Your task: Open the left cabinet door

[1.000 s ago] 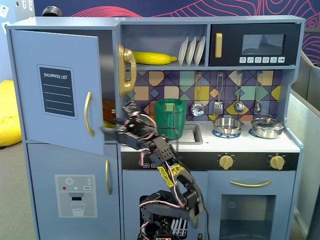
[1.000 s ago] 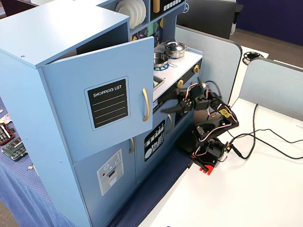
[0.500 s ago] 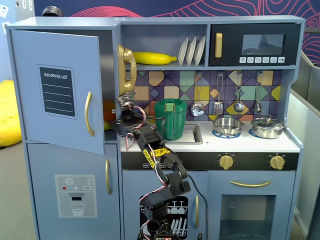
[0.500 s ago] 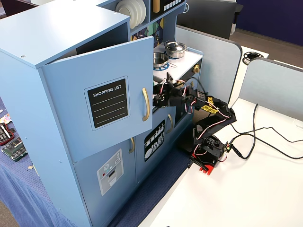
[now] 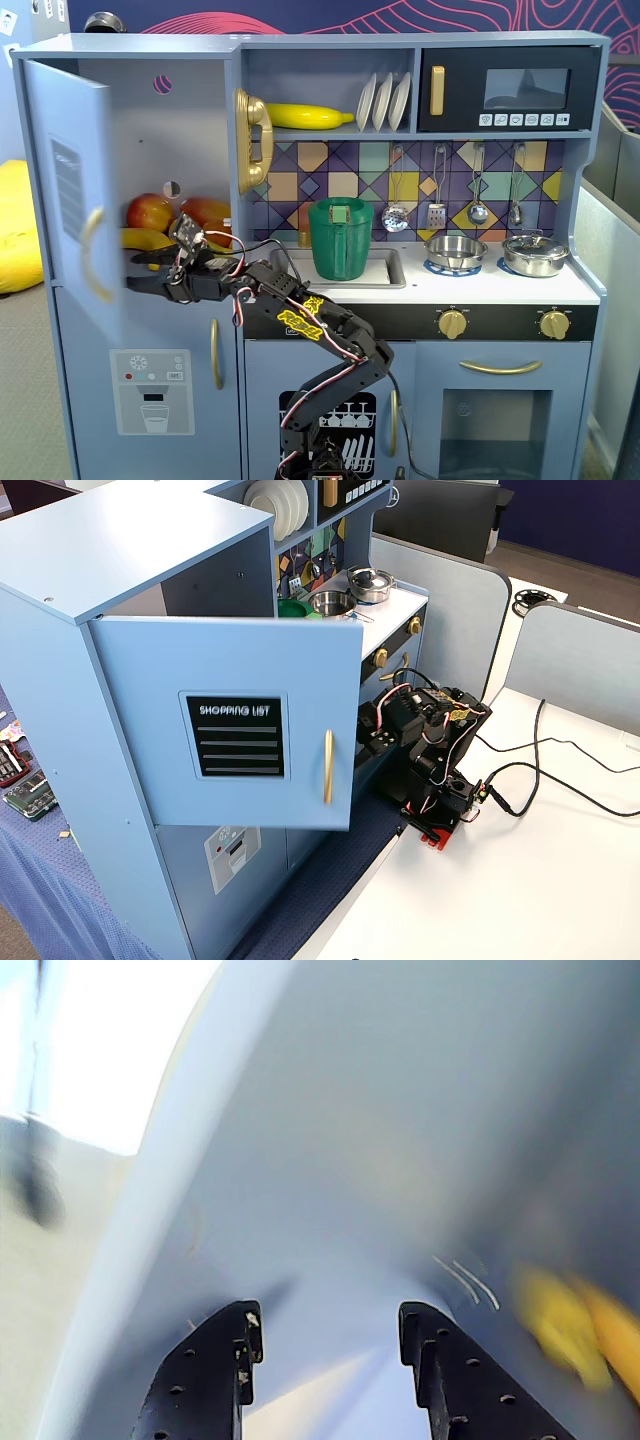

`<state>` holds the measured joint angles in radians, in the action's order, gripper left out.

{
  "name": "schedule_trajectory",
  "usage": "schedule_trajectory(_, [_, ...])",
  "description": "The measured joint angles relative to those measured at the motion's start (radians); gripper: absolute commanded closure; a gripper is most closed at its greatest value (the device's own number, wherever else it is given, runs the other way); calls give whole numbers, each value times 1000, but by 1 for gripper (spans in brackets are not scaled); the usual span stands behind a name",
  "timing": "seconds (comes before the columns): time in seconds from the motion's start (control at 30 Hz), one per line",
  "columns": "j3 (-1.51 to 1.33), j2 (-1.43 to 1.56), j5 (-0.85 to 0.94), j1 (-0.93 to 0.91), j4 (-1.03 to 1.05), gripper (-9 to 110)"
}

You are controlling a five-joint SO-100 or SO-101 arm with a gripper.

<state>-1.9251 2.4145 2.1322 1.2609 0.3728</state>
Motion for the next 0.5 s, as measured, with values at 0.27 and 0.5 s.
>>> schedule_trajectory(0.27, [-215, 158, -181, -394, 32, 97])
schedule_trajectory(0.5, [-541, 459, -360, -868, 379, 100])
